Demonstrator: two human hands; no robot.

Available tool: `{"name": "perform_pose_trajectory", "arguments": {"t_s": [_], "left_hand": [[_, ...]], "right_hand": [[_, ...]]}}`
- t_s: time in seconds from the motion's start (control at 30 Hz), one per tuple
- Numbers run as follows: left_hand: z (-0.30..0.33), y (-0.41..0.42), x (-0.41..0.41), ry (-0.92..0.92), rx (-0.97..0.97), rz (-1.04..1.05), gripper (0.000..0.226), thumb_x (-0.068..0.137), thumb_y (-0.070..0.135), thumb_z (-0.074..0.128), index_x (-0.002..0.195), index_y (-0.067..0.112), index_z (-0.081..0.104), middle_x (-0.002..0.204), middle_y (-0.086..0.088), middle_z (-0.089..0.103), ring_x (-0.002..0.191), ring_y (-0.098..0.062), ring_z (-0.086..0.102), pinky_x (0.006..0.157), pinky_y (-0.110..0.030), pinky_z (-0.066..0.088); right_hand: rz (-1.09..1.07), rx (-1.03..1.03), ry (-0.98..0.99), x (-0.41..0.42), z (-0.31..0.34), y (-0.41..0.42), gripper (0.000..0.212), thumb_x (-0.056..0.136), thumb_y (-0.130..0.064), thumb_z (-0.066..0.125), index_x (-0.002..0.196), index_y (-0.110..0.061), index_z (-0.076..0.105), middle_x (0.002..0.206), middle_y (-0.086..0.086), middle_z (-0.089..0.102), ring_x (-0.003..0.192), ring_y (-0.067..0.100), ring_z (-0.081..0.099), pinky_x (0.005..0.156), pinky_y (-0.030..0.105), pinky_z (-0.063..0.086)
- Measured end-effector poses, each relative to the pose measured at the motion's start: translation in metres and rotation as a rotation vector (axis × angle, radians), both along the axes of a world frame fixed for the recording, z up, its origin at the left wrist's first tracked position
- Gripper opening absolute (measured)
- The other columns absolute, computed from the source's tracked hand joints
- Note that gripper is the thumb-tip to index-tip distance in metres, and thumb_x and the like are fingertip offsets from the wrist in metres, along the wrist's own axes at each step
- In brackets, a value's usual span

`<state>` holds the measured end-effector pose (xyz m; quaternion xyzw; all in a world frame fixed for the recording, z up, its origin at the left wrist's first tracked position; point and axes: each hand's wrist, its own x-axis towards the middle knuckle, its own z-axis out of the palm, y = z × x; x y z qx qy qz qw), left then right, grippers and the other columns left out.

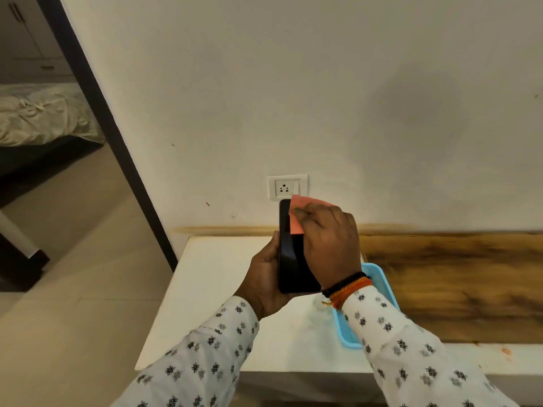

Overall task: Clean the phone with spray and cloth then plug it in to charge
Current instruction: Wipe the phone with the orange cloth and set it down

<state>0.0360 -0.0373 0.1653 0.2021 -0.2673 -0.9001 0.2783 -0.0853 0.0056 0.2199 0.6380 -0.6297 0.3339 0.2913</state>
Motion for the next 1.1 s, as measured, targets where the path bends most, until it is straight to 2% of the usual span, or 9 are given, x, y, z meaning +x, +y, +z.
{"name": "perform_pose_trajectory", "arguments": {"t_s": [0.07,0.2,0.4,0.57,0.63,0.73,0.93,1.03,1.1], "left_hand": [[0.004,-0.002,-0.001,-0.016,-0.008,0.005,0.065,0.095,0.064,0.039,0.138,0.019,0.058,0.14,-0.018,0.058,0.125,-0.043,0.056,0.103,-0.063,0.043],[0.01,-0.009,-0.003,-0.02,-0.02,0.034,0.069,0.095,0.066,0.037,0.138,0.016,0.058,0.136,-0.019,0.061,0.114,-0.038,0.065,0.087,-0.053,0.056],[0.013,-0.018,-0.005,0.001,-0.029,0.088,0.078,0.096,0.067,0.033,0.141,0.007,0.053,0.128,-0.022,0.06,0.111,-0.039,0.058,0.1,-0.051,0.047],[0.01,-0.016,-0.003,-0.011,-0.046,0.035,0.069,0.094,0.066,0.037,0.135,0.017,0.061,0.132,-0.016,0.065,0.112,-0.037,0.066,0.086,-0.052,0.056],[0.008,-0.012,-0.005,-0.005,-0.049,0.024,0.066,0.094,0.065,0.038,0.133,0.018,0.063,0.134,-0.018,0.063,0.116,-0.04,0.064,0.091,-0.058,0.053],[0.008,-0.007,-0.008,0.005,-0.041,0.013,0.062,0.091,0.064,0.042,0.129,0.021,0.067,0.135,-0.017,0.063,0.116,-0.041,0.064,0.091,-0.06,0.052],[0.007,-0.006,-0.007,-0.03,-0.048,0.045,0.053,0.094,0.057,0.048,0.125,0.021,0.07,0.127,-0.013,0.068,0.111,-0.034,0.068,0.083,-0.05,0.057],[0.007,-0.01,-0.004,-0.034,-0.036,0.032,0.056,0.095,0.059,0.046,0.124,0.018,0.07,0.121,-0.012,0.071,0.104,-0.031,0.071,0.078,-0.043,0.059],[0.007,-0.013,-0.002,-0.046,-0.024,0.052,0.067,0.094,0.063,0.045,0.133,0.012,0.063,0.126,-0.015,0.067,0.109,-0.032,0.067,0.089,-0.043,0.056]], "right_hand": [[-0.032,0.004,-0.008,-0.005,-0.003,0.004,0.03,0.084,-0.016,0.064,0.112,-0.01,0.071,0.109,0.012,0.07,0.098,0.033,0.064,0.081,0.043,0.051],[-0.039,-0.024,-0.021,0.0,-0.026,0.018,0.029,0.083,-0.013,0.064,0.111,-0.009,0.071,0.106,0.013,0.07,0.095,0.034,0.064,0.081,0.043,0.051],[0.022,0.019,0.061,0.015,-0.069,0.041,0.027,0.089,-0.017,0.061,0.114,-0.012,0.07,0.107,0.01,0.07,0.094,0.031,0.065,0.081,0.041,0.05],[-0.041,-0.035,-0.025,-0.004,-0.036,0.021,0.029,0.081,-0.013,0.072,0.109,-0.008,0.071,0.099,0.013,0.07,0.083,0.032,0.064,0.074,0.041,0.051],[-0.063,-0.05,-0.053,-0.009,-0.018,0.011,0.028,0.081,-0.013,0.073,0.109,-0.009,0.072,0.098,0.013,0.07,0.083,0.032,0.064,0.073,0.041,0.052],[-0.077,-0.056,-0.07,-0.011,0.002,0.0,0.026,0.082,-0.012,0.07,0.108,-0.01,0.073,0.1,0.012,0.07,0.085,0.032,0.064,0.074,0.04,0.051],[0.029,0.009,-0.032,0.009,0.009,-0.004,0.029,0.086,-0.018,0.053,0.106,-0.012,0.073,0.109,0.008,0.071,0.092,0.03,0.065,0.078,0.038,0.049],[0.06,0.071,-0.003,0.016,-0.012,0.006,0.031,0.08,-0.018,0.072,0.111,-0.013,0.072,0.106,0.009,0.071,0.093,0.03,0.066,0.082,0.041,0.051],[0.074,0.094,0.003,0.018,-0.026,0.014,0.038,0.075,-0.02,0.08,0.112,-0.013,0.071,0.104,0.009,0.071,0.093,0.03,0.067,0.083,0.042,0.052]]}}
